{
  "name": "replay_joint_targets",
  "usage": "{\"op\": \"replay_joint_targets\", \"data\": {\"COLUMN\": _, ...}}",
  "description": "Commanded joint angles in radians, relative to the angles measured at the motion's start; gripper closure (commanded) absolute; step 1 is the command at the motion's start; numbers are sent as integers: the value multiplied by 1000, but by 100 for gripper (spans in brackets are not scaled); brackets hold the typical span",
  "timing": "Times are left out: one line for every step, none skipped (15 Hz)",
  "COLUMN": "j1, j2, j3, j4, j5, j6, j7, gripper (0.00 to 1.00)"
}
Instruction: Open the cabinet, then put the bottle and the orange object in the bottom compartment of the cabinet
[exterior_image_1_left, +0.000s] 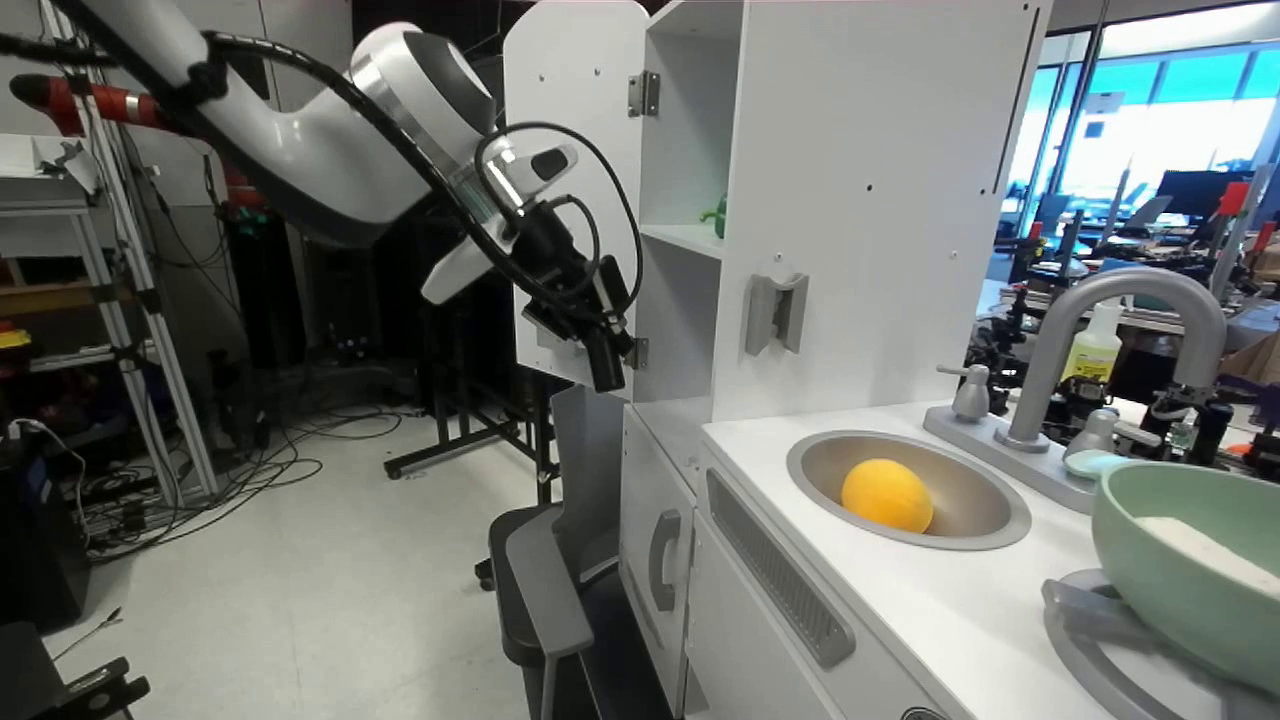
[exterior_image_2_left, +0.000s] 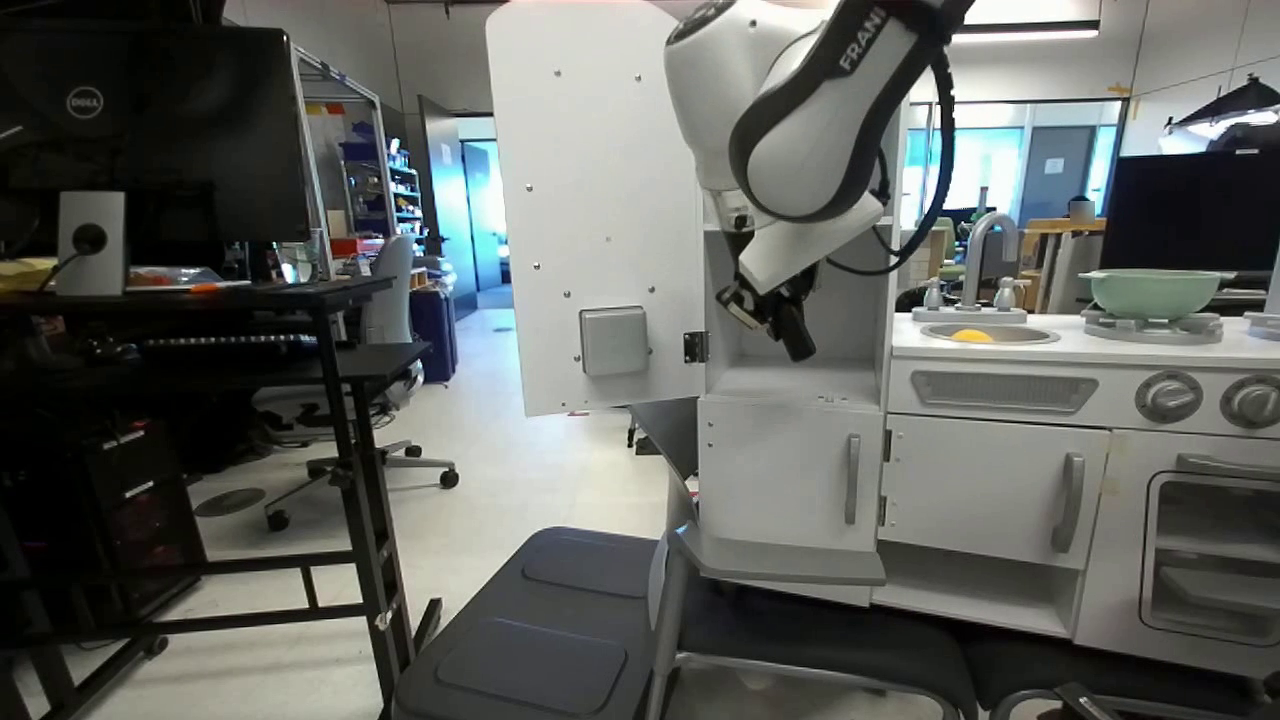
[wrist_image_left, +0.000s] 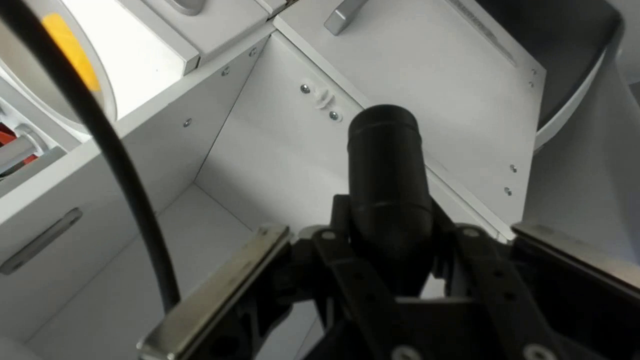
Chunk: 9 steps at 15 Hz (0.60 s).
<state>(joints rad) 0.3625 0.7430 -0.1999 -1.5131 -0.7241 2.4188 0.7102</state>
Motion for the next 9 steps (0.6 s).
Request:
{"op": "replay_joint_targets", "data": {"j1": 7, "j2": 137, "j3": -53, "j4": 141, "j5": -69, "j6": 5, "j7": 125, "gripper": 89}}
{"op": "replay_joint_targets", "data": {"j1": 1, "j2": 169, "j3": -61, "j4": 179, "j5": -78, "j6": -1, "j7": 151, "gripper": 89}}
{"op": "replay_joint_targets", "data": {"j1": -3, "j2": 198, "j3": -72, "j4": 209, "j5": -88, "j6": -1, "j7": 179, "gripper": 89}}
{"op": "replay_joint_targets", "data": {"j1": -10, "j2": 224, "j3": -83, "j4": 239, "j5": -97, "j6": 0, "j7": 199, "gripper": 89}}
{"op": "replay_joint_targets", "data": {"j1": -13, "j2": 249, "j3": -92, "j4": 280, "j5": -98, "j6": -13, "j7": 211, "gripper": 89}}
{"op": "replay_joint_targets", "data": {"j1": -23, "j2": 279, "j3": -105, "j4": 312, "j5": -107, "j6": 0, "j7": 234, "gripper": 89}}
{"op": "replay_joint_targets", "data": {"j1": -28, "j2": 302, "j3": -113, "j4": 351, "j5": -108, "j6": -10, "j7": 246, "gripper": 89}}
{"op": "replay_joint_targets", "data": {"j1": -37, "j2": 325, "j3": -118, "j4": 390, "j5": -104, "j6": -17, "j7": 248, "gripper": 89}}
{"op": "replay_joint_targets", "data": {"j1": -45, "j2": 351, "j3": -124, "j4": 428, "j5": -100, "j6": -20, "j7": 250, "gripper": 89}}
